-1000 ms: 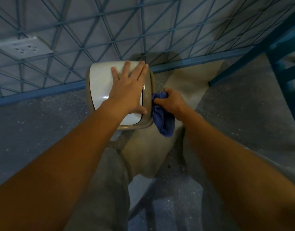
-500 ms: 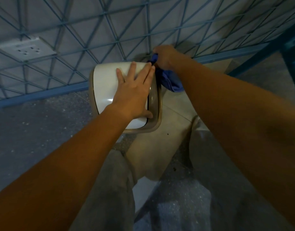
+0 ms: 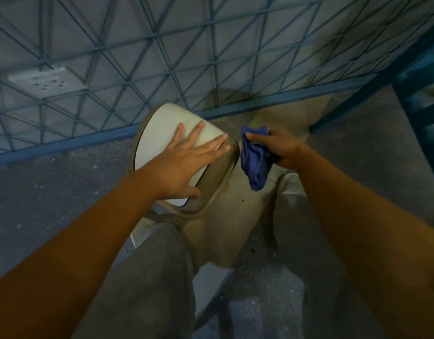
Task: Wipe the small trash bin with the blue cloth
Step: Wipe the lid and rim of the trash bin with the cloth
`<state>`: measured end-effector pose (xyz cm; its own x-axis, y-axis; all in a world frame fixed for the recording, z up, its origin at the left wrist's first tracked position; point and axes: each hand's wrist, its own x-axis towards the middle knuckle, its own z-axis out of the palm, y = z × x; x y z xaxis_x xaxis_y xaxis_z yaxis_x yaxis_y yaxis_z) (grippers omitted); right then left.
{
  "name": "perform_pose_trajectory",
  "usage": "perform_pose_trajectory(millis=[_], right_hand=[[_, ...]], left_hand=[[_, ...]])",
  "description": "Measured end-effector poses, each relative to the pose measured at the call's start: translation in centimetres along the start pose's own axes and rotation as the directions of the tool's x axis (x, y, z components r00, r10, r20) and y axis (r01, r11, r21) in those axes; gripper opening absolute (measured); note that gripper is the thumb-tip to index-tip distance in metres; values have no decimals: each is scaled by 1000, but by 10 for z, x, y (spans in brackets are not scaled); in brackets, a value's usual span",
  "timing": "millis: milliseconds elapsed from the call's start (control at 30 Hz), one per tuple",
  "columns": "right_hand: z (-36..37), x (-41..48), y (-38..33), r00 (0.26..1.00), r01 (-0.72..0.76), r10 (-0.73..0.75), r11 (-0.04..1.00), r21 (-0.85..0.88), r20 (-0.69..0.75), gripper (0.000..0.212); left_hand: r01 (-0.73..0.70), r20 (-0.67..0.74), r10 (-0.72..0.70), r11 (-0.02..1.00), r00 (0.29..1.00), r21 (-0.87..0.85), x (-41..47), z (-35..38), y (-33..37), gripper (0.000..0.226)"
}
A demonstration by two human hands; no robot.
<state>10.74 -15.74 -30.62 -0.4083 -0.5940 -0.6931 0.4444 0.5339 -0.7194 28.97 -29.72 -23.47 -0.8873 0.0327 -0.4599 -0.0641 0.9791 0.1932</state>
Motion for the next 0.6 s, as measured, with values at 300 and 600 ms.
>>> perform_pose_trajectory(millis=[300, 600], right_hand=[[13, -26, 29, 993, -111, 103, 982, 152, 57, 7], [21, -14, 10, 984, 179, -156, 820, -543, 89, 24]], left_hand=[[335, -317, -477, 848, 820, -411, -11, 34, 48, 82], [479, -255, -576, 803, 777, -355, 1, 49, 52, 81]])
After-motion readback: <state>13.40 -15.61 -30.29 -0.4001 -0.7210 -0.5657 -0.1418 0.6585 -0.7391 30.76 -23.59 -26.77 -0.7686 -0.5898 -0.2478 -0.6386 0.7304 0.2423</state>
